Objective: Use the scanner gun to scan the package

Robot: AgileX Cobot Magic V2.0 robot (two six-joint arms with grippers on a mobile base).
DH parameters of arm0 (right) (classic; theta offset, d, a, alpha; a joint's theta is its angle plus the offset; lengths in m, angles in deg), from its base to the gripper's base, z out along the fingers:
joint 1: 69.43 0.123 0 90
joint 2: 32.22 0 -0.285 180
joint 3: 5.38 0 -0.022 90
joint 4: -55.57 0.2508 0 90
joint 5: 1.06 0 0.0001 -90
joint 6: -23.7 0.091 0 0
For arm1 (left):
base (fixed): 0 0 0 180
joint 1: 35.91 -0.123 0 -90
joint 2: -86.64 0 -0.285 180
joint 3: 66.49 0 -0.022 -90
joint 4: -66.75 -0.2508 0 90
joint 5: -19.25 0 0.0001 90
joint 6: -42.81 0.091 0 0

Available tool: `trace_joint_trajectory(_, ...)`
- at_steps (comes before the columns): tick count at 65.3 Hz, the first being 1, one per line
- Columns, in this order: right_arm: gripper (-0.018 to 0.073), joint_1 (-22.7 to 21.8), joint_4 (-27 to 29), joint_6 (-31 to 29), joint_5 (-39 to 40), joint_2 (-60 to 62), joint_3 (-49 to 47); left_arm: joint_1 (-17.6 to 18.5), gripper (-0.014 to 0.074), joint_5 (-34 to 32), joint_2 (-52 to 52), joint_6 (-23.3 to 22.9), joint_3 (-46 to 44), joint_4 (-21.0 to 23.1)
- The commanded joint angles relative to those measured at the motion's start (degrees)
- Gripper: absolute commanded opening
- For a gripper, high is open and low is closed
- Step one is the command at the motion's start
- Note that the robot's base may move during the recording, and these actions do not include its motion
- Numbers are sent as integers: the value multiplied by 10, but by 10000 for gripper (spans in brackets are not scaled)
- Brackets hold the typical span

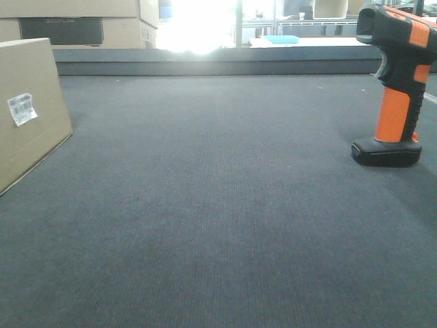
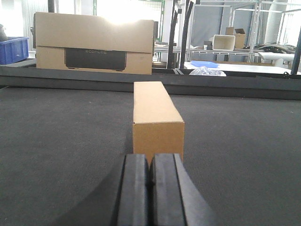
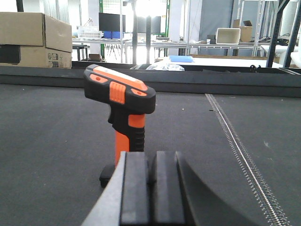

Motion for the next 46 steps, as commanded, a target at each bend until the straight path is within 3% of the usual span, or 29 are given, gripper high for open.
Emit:
trace_joint_trajectory(1,-162,-1,1,0,13,2,0,2,-111,-10,2,2,-1,3)
trace_joint_trajectory(46,-162,-1,1,0,13,2,0,2,-111,-18,2,2,-1,0)
